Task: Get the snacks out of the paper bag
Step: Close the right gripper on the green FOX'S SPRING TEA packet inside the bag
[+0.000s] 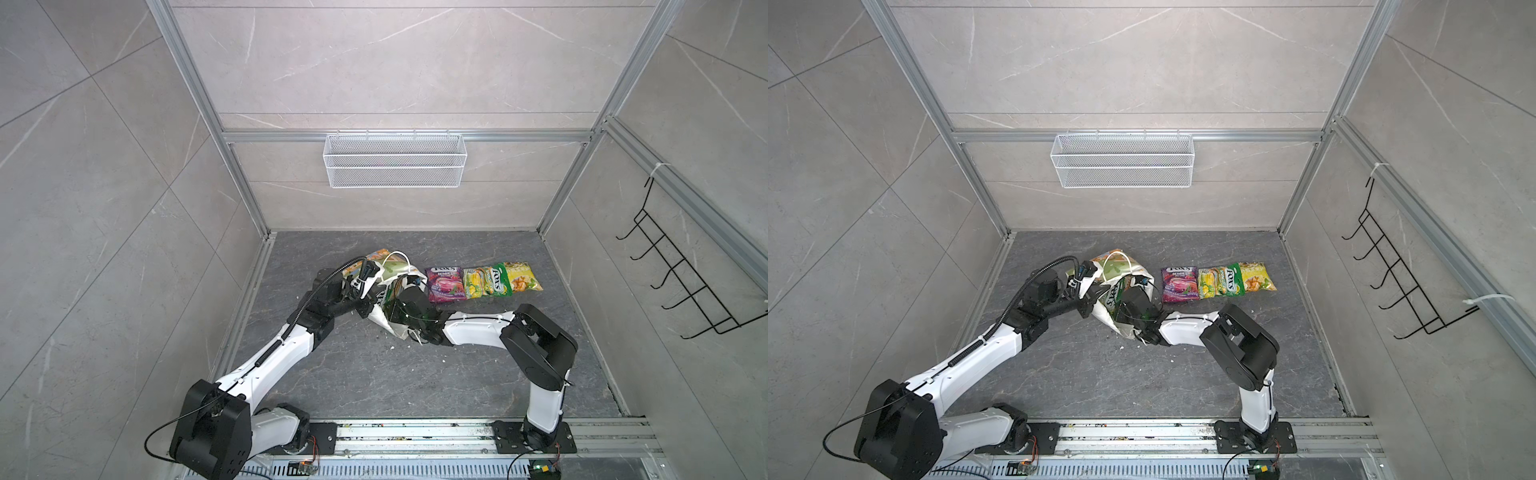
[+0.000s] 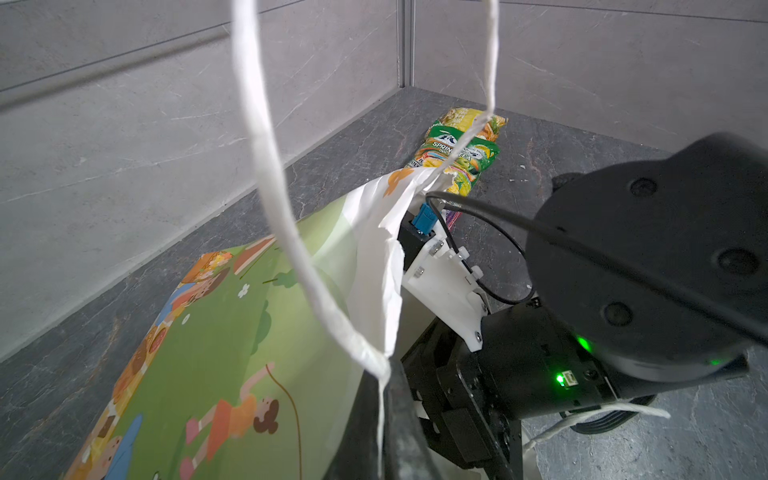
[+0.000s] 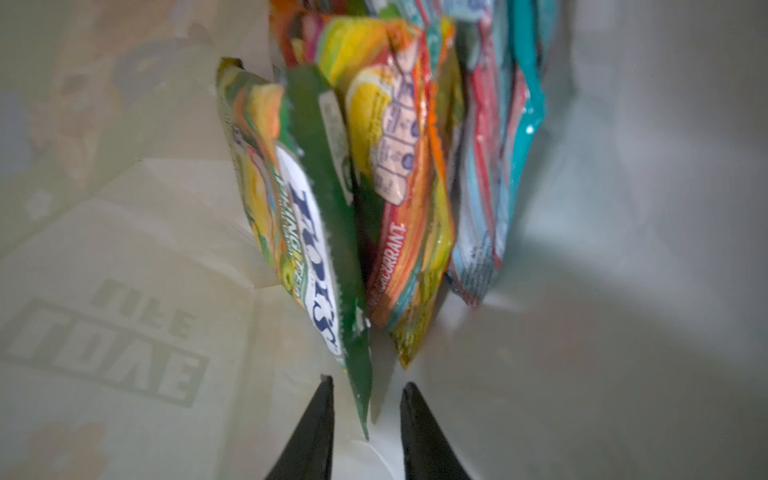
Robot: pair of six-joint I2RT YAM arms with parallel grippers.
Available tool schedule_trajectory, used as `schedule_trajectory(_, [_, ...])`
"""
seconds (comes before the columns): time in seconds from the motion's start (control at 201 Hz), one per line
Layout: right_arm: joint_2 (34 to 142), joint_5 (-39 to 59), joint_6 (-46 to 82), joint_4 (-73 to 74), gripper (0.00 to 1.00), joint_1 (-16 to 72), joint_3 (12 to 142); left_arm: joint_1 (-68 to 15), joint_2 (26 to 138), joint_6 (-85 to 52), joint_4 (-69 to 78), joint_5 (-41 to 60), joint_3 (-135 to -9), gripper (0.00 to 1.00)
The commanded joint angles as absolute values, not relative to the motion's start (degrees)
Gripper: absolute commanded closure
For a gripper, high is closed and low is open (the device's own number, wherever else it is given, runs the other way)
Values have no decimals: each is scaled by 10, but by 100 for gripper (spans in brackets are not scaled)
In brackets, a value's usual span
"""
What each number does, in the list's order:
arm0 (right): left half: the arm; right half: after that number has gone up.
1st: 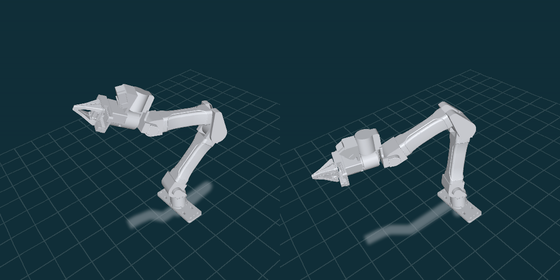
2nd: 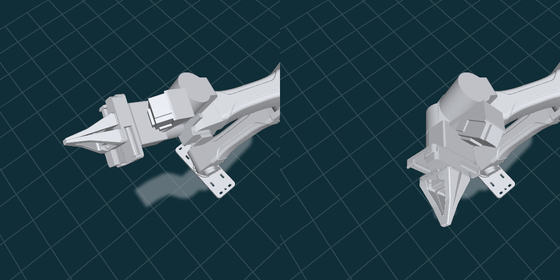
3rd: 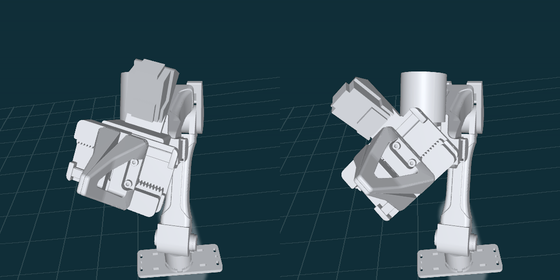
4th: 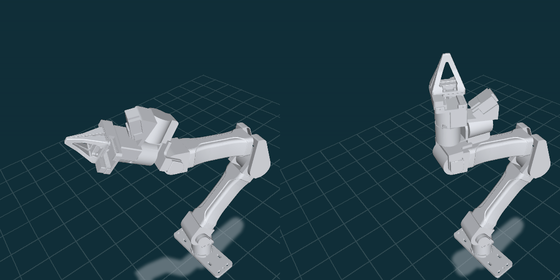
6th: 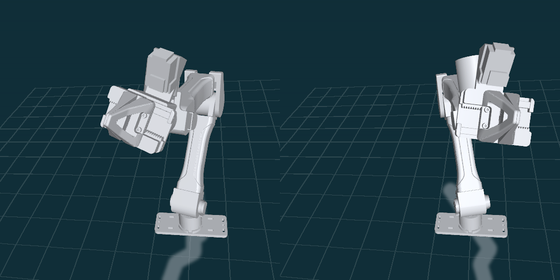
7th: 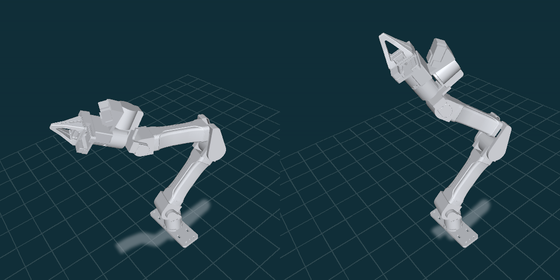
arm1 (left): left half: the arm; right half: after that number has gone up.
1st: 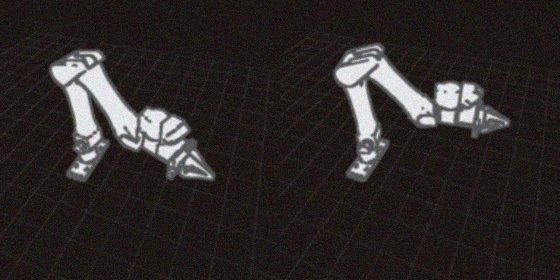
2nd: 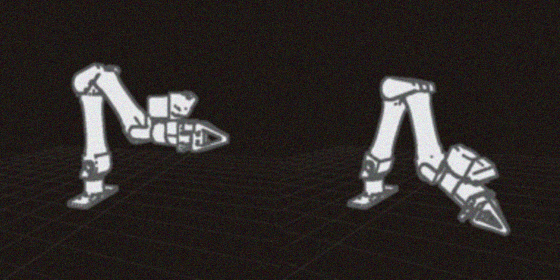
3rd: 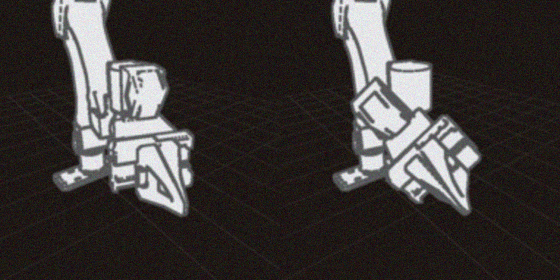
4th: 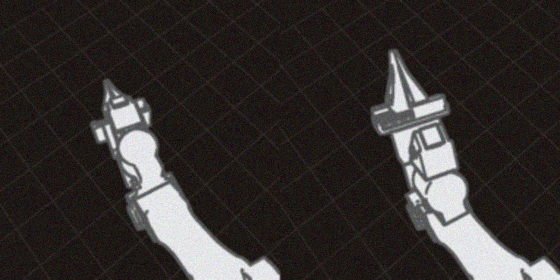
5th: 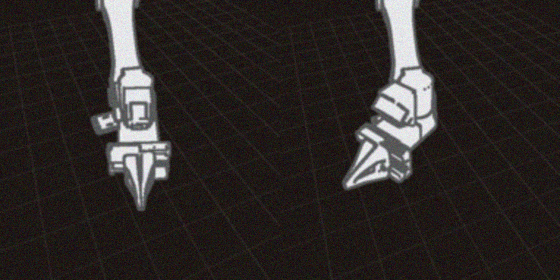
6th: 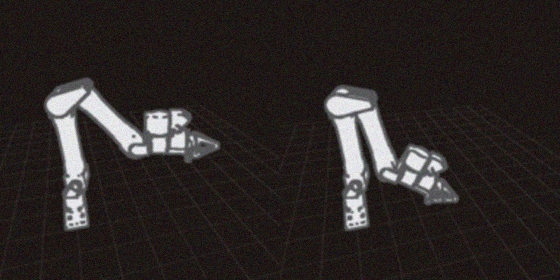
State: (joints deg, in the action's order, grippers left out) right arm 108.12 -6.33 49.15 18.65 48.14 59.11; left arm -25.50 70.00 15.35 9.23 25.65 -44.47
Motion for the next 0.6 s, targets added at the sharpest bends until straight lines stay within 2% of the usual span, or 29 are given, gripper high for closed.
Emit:
schedule_trajectory(0.0, [1024,-76,462,187,69,491,574,-259,693,147,134,276,-468,100])
schedule_trajectory(0.199, [994,-47,444,183,66,516,537,-259,698,140,142,264,-469,100])
schedule_trajectory(0.398, [1029,-28,466,186,65,520,543,-261,701,137,144,267,-470,100])
schedule_trajectory(0.597, [1055,-63,460,175,65,516,583,-262,695,138,141,271,-469,100])
